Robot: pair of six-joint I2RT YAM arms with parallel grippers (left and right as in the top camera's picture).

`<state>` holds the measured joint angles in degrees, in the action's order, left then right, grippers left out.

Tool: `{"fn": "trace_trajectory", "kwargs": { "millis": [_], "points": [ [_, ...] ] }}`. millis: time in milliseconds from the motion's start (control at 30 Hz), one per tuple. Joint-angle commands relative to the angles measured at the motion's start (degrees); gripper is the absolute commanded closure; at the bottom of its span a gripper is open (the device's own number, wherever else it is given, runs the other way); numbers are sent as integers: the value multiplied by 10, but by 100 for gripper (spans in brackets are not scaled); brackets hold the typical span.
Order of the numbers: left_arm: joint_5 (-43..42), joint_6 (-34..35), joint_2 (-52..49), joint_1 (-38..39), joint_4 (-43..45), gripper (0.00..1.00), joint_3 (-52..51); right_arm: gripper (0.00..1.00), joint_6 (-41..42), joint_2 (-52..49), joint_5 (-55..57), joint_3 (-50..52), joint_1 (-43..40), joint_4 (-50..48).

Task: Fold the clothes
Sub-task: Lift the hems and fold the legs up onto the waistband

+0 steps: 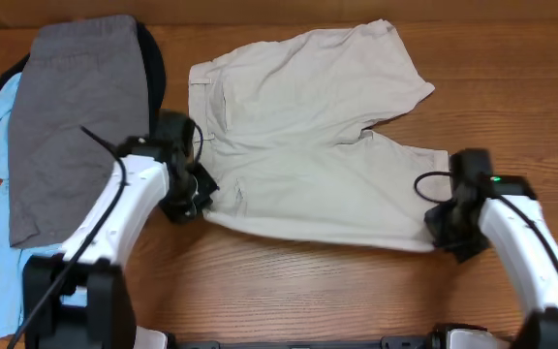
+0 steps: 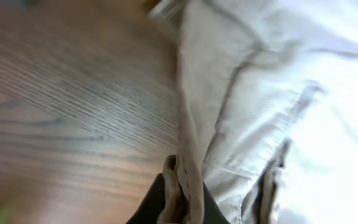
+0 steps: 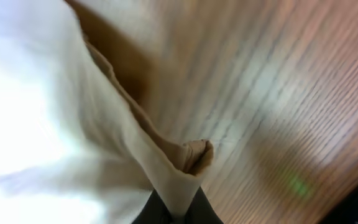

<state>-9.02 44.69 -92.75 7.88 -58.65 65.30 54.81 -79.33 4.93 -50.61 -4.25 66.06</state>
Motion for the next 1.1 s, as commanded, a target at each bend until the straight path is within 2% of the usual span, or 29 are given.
{"fn": "trace_trajectory", "kwargs": {
  "millis": [0, 267, 567, 667, 833, 900, 1067],
  "points": [
    [33, -70, 65, -5, -50, 96, 78, 96, -45, 56, 56, -70, -29, 38],
    [36, -77, 167, -3, -124, 96, 142, 96, -109, 142, 53, -180, -82, 132],
    [37, -76, 255, 1, -172, 96, 143, 96, -174, 209, 38, -255, -97, 181],
    [53, -74, 262, 1, -176, 96, 143, 96, -183, 206, 33, -257, -96, 158],
    [79, -65, 249, 1, -173, 96, 135, 96, -250, 158, -31, -257, -96, 81],
    [124, -42, 230, 1, -171, 96, 125, 96, -268, 116, -43, -257, -96, 35],
    [176, -6, 181, 0, -148, 96, 113, 96, -292, 29, -53, -256, -84, -43]
  ]
}}
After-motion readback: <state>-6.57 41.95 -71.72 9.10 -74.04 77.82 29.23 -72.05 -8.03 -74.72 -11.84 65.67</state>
